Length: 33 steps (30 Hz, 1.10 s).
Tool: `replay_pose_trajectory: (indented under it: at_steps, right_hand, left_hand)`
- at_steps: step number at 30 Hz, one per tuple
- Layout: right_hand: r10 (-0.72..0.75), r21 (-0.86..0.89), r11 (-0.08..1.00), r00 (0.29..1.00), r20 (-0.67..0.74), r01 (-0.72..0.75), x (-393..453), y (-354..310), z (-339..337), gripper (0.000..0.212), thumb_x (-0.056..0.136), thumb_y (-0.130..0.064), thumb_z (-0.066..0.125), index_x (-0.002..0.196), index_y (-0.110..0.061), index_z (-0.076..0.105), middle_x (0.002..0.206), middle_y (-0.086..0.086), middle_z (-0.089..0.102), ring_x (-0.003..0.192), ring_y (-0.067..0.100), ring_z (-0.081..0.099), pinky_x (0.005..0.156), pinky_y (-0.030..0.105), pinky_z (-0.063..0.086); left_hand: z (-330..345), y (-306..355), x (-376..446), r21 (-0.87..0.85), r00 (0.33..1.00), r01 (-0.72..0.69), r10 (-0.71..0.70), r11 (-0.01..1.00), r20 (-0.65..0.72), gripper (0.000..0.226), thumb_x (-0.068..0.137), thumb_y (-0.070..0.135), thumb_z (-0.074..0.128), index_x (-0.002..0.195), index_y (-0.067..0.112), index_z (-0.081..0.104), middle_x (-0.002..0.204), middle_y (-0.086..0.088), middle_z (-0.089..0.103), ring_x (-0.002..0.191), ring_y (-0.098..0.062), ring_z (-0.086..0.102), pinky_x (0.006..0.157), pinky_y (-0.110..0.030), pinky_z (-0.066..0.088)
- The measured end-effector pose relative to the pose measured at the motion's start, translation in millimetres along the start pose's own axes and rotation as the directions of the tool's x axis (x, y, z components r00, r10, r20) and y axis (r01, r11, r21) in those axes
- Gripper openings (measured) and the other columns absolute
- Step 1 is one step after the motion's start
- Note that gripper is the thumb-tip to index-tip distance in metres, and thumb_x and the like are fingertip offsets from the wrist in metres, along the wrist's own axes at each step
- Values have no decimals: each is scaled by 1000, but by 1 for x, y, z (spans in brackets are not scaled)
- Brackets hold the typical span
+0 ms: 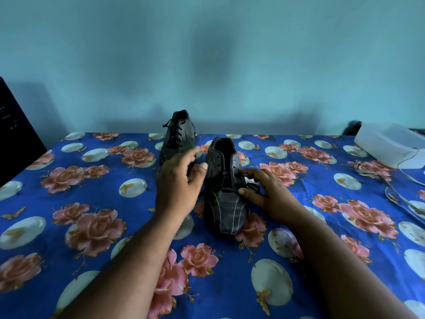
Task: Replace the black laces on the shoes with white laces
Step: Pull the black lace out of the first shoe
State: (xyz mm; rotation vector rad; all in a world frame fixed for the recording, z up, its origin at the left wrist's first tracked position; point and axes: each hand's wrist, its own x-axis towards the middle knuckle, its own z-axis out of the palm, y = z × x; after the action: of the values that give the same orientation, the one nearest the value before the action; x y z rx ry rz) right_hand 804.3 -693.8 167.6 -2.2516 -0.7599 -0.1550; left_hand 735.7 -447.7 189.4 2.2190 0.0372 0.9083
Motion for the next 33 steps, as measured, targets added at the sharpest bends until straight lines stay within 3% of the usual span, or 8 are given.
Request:
replay_pose_trajectory:
  at_steps: [3,8,12,14,18,21,27,33]
  right_hand:
    - [0,-12,1000,1000,9,0,0,0,-1,63,84,-66,58,140,-37,53,124,-4,55,120,17,48,100,34,42]
    - [3,1,1000,1000,17,-3,-1,-4,-3,67,81,-70,55,139,-39,52,125,-5,54,122,15,48,99,30,42]
    - [22,1,1000,999,27,-22,-1,-7,-5,56,87,-54,64,140,-39,51,124,-7,50,122,13,46,96,25,37]
    - [19,-6,1000,999,30,-19,-2,-7,-5,58,86,-57,62,140,-39,51,124,-7,51,122,13,47,96,25,38]
    - [15,-11,1000,999,29,-15,-1,-5,-5,67,80,-69,55,140,-38,52,124,-7,52,121,14,48,97,28,41]
    - [-1,-8,1000,1000,21,1,-2,-5,-5,67,81,-70,55,139,-37,53,123,-7,52,121,15,50,99,33,45]
    - [-74,-29,997,997,-37,73,-1,-11,-9,52,86,-66,61,128,-35,63,113,-13,57,111,14,54,94,33,45]
    - [-236,-68,971,960,-148,228,-1,-22,-8,16,87,-44,70,102,-40,74,105,-19,62,107,15,55,91,30,42]
  left_hand:
    - [10,3,-6,7,989,-104,103,995,104,36,93,55,56,108,29,76,105,10,71,98,-17,66,81,-45,55]
    - [10,5,-8,6,989,-66,64,998,131,22,88,51,57,89,32,67,93,13,67,93,-18,63,79,-49,53]
    - [9,10,-7,-212,976,159,-122,964,179,16,96,26,62,81,21,63,68,13,58,64,-1,52,63,-33,43]
    - [7,12,-6,-259,958,249,-198,933,208,20,98,20,59,80,13,62,59,9,55,55,-6,47,57,-32,36]
    - [-3,10,0,-341,936,351,-324,872,136,33,83,46,45,76,17,59,78,-4,70,79,-26,66,71,-44,52]
    - [-16,3,6,-283,911,409,-408,867,66,31,79,50,44,74,22,57,72,-3,67,76,-30,67,71,-51,55]
    - [-34,-10,10,296,937,282,-328,913,120,16,87,44,62,86,28,62,80,8,65,80,-20,63,76,-42,53]
    - [-35,-3,10,164,958,22,-67,986,277,35,84,46,69,117,34,66,114,13,64,108,-16,60,89,-44,53]
